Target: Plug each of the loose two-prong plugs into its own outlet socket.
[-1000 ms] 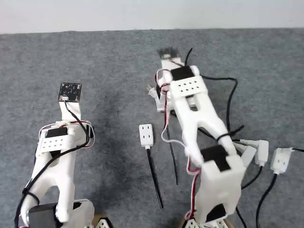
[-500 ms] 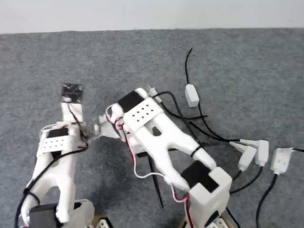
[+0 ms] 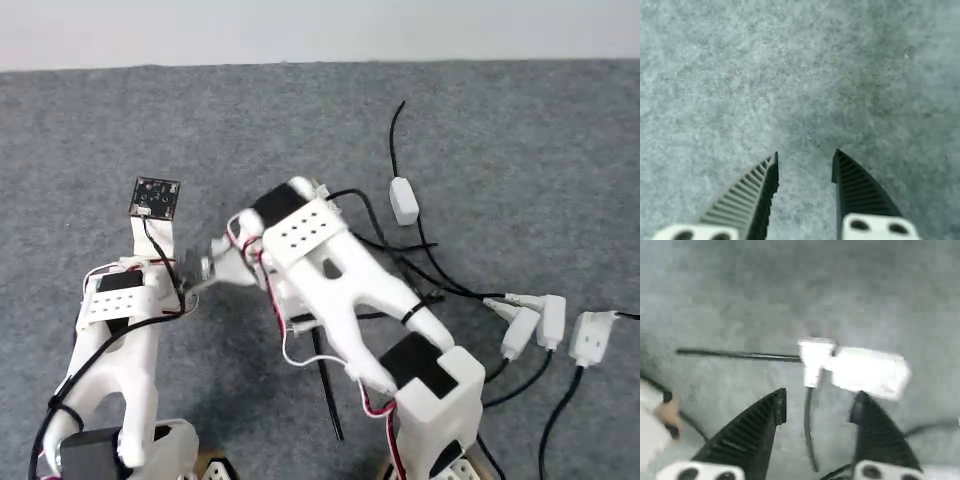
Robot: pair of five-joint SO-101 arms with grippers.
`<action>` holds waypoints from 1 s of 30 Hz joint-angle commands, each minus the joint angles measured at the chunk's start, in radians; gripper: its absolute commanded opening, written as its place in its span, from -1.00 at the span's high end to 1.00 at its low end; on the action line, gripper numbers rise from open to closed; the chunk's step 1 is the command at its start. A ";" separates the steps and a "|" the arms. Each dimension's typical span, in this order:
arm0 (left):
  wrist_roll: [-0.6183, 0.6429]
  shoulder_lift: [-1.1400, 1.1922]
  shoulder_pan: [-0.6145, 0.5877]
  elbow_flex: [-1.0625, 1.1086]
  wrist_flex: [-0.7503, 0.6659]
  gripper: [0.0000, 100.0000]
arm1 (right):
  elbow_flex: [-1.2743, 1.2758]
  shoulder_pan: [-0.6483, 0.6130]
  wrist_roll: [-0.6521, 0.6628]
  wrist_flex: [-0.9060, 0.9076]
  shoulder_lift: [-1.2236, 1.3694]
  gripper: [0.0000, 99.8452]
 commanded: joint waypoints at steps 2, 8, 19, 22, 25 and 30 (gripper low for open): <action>-0.005 -0.005 -0.006 -0.028 -0.020 0.66 | -0.180 0.039 -0.427 0.042 -0.013 0.88; 0.000 -0.008 -0.008 -0.030 -0.018 0.66 | -0.218 0.042 -0.870 0.050 -0.062 0.98; 0.000 -0.008 -0.021 -0.030 -0.020 0.66 | 0.230 0.271 -1.519 -0.268 -0.386 0.98; -0.002 -0.006 -0.021 -0.031 -0.020 0.66 | 0.473 0.285 -1.748 -0.464 -0.478 0.98; -0.003 -0.006 -0.021 -0.031 -0.021 0.66 | 0.674 0.280 -1.863 -0.641 -0.541 0.98; -0.003 -0.005 -0.023 -0.025 -0.044 0.66 | 0.879 0.278 -1.864 -0.843 -0.575 0.98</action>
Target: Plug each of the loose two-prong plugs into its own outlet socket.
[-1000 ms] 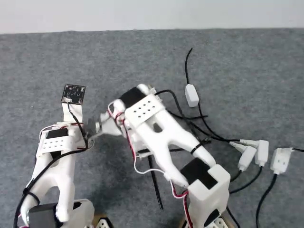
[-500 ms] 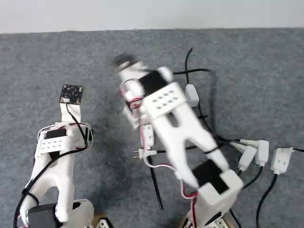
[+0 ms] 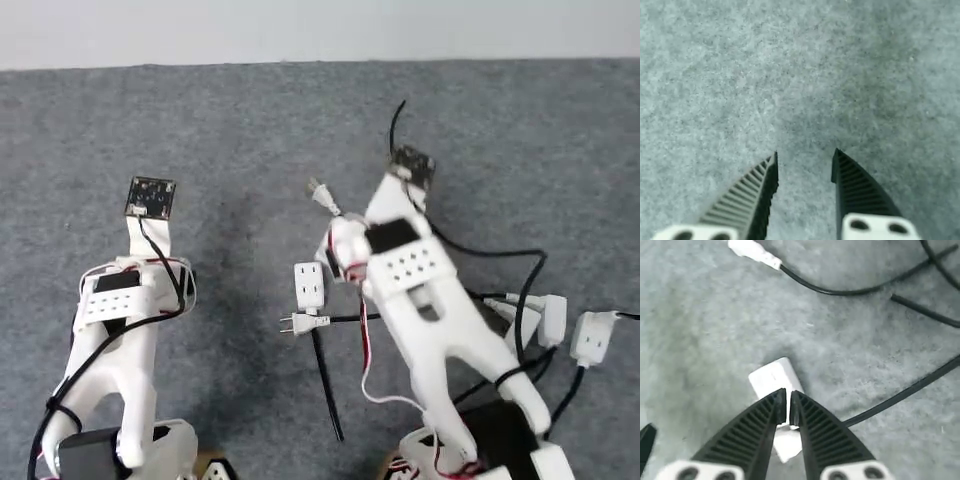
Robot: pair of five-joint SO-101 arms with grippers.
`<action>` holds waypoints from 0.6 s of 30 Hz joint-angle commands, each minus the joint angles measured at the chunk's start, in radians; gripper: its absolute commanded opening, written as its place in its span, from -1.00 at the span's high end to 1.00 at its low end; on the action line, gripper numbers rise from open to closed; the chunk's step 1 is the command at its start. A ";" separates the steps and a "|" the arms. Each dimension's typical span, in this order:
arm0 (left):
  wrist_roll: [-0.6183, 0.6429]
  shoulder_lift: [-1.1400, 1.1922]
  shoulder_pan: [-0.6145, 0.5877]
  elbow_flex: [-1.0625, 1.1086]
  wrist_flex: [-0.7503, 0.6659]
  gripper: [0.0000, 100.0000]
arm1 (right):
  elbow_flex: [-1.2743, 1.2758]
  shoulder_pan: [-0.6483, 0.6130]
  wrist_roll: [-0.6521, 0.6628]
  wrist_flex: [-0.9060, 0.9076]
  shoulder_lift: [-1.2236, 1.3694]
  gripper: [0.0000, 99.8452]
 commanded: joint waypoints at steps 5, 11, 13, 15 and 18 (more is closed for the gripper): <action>-0.005 -0.005 -0.009 -0.024 -0.025 0.66 | 0.123 -0.025 -0.021 -0.116 -0.054 0.75; -0.005 -0.005 -0.009 -0.024 -0.025 0.66 | 0.158 -0.085 -0.025 -0.125 -0.053 0.51; -0.005 -0.005 -0.009 -0.024 -0.026 0.66 | 0.160 -0.108 -0.026 -0.122 -0.053 0.57; -0.005 -0.003 -0.009 -0.024 -0.026 0.66 | 0.160 -0.125 -0.026 -0.122 -0.053 0.66; -0.005 -0.003 -0.009 -0.027 -0.026 0.66 | 0.170 -0.128 -0.026 -0.130 -0.051 0.75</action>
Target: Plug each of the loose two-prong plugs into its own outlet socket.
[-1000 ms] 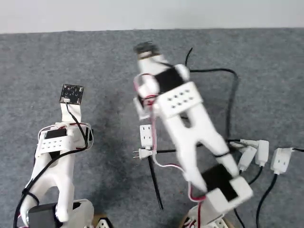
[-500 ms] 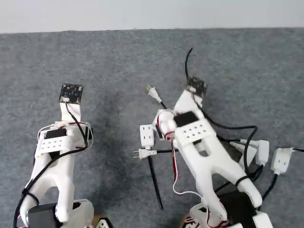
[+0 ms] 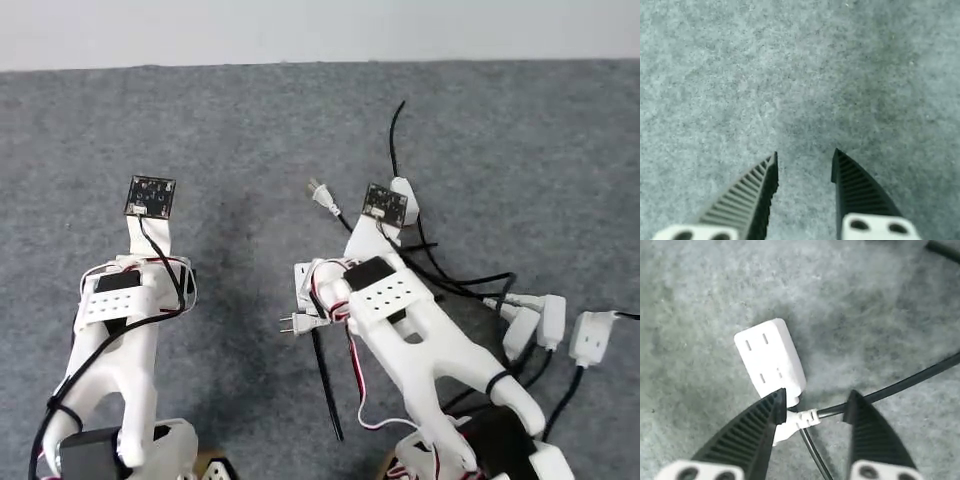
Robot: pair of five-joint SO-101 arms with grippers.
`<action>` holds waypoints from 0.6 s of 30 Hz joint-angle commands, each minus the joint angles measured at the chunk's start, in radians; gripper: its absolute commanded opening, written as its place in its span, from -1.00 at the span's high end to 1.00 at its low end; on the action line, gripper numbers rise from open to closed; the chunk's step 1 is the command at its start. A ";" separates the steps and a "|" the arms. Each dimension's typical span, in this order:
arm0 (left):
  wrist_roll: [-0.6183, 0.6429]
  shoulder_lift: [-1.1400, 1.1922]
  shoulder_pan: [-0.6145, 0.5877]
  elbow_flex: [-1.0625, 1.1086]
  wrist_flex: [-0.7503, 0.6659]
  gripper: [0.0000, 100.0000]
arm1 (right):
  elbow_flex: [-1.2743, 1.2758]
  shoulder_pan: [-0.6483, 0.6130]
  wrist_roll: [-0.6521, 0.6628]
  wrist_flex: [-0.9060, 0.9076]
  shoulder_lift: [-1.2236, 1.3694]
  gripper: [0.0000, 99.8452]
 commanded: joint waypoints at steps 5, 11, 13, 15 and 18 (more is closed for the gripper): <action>-0.005 -0.003 -0.009 -0.025 -0.021 0.66 | 0.037 0.096 -0.003 -0.079 -0.045 0.70; -0.006 -0.003 -0.006 -0.027 -0.021 0.66 | 0.018 0.154 0.118 0.154 -0.110 0.55; -0.006 -0.003 -0.005 -0.027 -0.021 0.66 | 0.017 0.160 0.124 0.173 -0.137 0.53; -0.006 -0.003 -0.006 -0.027 -0.021 0.66 | 0.017 0.162 0.103 0.170 -0.150 0.53; -0.006 -0.003 -0.009 -0.022 -0.021 0.66 | 0.035 0.162 0.052 0.116 -0.150 0.53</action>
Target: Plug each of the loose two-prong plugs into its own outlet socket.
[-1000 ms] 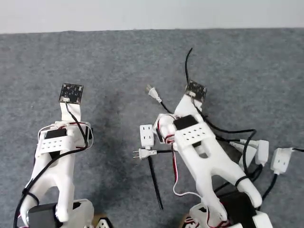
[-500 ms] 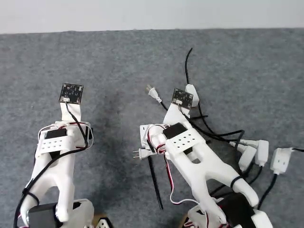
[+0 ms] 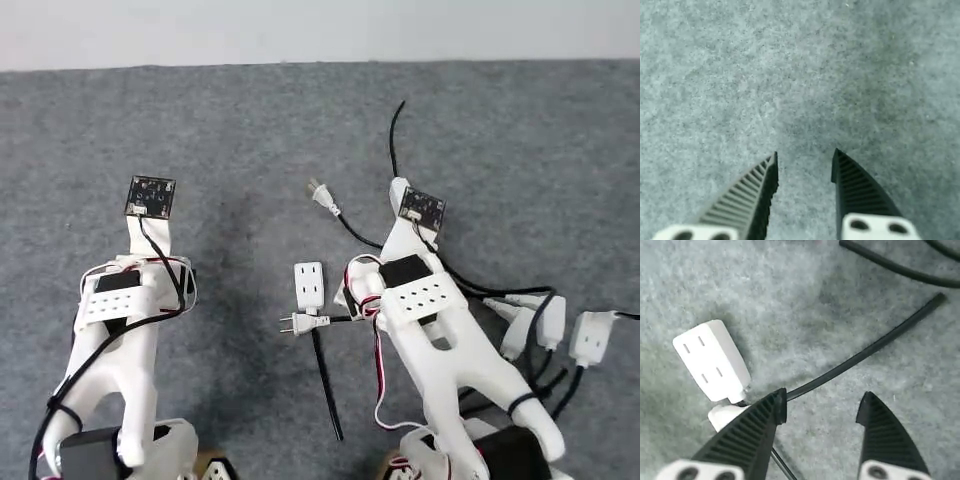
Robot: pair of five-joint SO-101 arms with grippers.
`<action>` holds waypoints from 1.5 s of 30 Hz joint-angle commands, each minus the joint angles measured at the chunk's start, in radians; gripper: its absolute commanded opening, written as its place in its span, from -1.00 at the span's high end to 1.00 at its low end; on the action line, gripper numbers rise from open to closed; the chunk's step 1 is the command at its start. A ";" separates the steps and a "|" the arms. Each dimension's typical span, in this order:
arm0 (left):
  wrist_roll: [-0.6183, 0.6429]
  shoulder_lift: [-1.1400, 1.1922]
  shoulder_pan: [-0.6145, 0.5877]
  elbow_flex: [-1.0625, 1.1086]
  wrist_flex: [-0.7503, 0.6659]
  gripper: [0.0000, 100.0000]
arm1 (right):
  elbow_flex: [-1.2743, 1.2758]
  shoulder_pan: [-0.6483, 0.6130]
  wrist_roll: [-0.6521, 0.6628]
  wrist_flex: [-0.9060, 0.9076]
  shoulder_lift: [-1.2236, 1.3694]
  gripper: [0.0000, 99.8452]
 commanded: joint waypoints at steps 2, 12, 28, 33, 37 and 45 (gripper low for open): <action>-0.006 -0.003 -0.009 -0.022 -0.021 0.66 | 0.034 0.033 -0.038 -0.099 -0.042 0.53; -0.006 -0.003 -0.006 -0.022 -0.021 0.66 | 0.138 0.254 0.017 -0.200 -0.042 0.53; -0.006 -0.003 -0.008 -0.022 -0.021 0.66 | 0.051 0.292 0.017 -0.269 0.171 0.78; -0.006 -0.003 -0.008 -0.022 -0.021 0.66 | 0.051 0.312 0.018 -0.269 0.174 0.79; -0.006 -0.003 -0.008 -0.022 -0.021 0.66 | 0.049 0.323 0.031 -0.272 0.174 0.87; -0.006 -0.003 -0.008 -0.022 -0.021 0.66 | 0.049 0.349 0.071 -0.268 0.174 0.98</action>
